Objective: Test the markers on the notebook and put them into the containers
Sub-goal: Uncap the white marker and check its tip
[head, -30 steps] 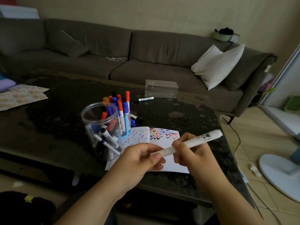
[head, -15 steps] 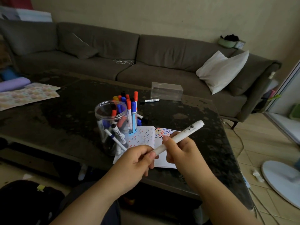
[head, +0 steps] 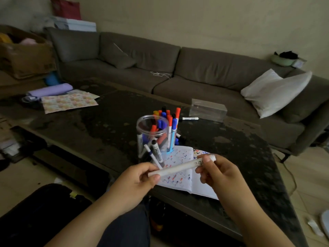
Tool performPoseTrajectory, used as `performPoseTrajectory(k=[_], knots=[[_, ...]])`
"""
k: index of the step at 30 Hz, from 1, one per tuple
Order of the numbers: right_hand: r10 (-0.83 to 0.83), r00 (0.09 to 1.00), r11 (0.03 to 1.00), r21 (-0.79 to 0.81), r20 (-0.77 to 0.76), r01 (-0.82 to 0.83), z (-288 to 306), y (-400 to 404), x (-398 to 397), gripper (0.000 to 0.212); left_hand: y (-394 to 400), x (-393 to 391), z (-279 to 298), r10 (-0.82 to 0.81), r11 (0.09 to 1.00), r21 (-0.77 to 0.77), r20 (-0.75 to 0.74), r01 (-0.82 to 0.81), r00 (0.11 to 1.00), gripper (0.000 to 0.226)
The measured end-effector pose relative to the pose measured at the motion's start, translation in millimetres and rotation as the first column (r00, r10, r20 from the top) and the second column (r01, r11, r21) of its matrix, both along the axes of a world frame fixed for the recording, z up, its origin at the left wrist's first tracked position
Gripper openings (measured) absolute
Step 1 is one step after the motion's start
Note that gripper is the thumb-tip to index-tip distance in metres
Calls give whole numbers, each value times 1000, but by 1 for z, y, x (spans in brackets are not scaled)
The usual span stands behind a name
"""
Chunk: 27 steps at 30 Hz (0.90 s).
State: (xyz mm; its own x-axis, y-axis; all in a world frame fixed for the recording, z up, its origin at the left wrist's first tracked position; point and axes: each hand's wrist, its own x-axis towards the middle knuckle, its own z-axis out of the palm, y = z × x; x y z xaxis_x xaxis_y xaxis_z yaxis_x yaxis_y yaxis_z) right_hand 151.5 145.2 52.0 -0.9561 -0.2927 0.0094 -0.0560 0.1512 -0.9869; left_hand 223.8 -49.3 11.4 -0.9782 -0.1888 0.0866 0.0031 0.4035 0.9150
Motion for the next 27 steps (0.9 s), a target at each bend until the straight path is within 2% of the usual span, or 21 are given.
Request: performPoseTrajectory(k=[4,7,12,15,17,19,22,25,27], knots=[[137,987,990,54,-86,-132,4,-37,9,20,-41,32,-6,267,961,-45,-97,-272,959,16],[306,942,951,88,-141,-296,0,-83,25,18,-79,72,-14,480,867,-87,-120,-491,869,19],[529,824,839,271,-202,-472,-27,-165,49,13,-127,142,-34,688,710,-124,-83,-693,720,16],[648,748,723,428,-146,-543,-49,-207,58,14,-140,170,-39,758,637,-133,-68,-759,649,15],[717,697,590,532,-1,-607,-58,-225,61,38,-144,180,-41,772,617,-156,-72,-771,632,12],[727,680,532,551,90,-642,-63,-230,63,48,-146,182,-42,768,616,-181,-75,-766,636,11],[716,697,574,543,30,-613,-63,-219,56,32,-145,170,-38,739,638,-230,-83,-734,668,12],[673,738,652,518,-59,-553,-58,-192,41,11,-136,143,-33,662,703,-278,-81,-655,745,12],[618,777,720,485,-121,-497,-55,-169,28,10,-124,120,-30,591,758,-290,-75,-584,804,14]])
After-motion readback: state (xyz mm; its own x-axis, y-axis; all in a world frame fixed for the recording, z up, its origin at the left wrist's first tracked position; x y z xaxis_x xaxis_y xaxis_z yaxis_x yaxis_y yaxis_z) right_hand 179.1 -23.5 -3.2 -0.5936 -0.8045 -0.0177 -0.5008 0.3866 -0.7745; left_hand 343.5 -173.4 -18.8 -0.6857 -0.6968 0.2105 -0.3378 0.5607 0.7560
